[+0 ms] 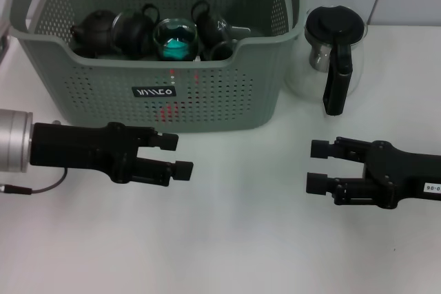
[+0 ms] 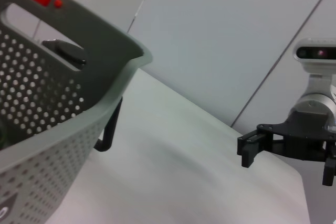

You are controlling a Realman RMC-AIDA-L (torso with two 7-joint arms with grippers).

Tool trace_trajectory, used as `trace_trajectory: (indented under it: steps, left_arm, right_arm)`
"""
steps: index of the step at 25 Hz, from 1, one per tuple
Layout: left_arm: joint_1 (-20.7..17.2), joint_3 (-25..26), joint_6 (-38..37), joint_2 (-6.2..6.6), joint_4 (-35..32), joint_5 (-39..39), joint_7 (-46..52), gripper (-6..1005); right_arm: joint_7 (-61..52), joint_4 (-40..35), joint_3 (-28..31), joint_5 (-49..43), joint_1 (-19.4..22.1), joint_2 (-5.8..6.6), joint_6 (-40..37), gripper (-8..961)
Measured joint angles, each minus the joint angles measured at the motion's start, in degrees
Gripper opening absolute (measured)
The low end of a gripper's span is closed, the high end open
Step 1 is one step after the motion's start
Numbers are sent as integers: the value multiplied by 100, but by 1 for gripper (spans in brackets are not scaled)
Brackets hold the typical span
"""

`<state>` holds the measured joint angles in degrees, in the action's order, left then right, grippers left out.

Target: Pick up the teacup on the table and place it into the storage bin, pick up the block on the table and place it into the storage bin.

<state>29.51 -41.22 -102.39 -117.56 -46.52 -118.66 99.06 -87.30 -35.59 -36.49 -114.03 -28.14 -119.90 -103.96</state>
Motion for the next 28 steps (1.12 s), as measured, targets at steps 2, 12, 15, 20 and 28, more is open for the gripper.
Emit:
trace_trajectory:
  steps: [2,12,15,20,28]
  left_arm:
    - [5,-8,3,-31,34,9,-130,836]
    - [128,444,278,-66,828,132,-1004,831]
    - [200,421,396,-56,921,97,-1036,830]
    - [296,289,463,3,966,-169,-914,830]
    - [300,307,572,68,925,-467,-696,830]
  right_arm:
    - [28,37,-20,0,-41,-2,18,936]
    - [539,235,-18,-83,-122,22,286,931]
    - [631,238,-41,-91,-125,13,412,931]
    - [633,325,-55,-108,-130,16,702,930]
    - [629,380,-55,-109,-139,8,1104,930]
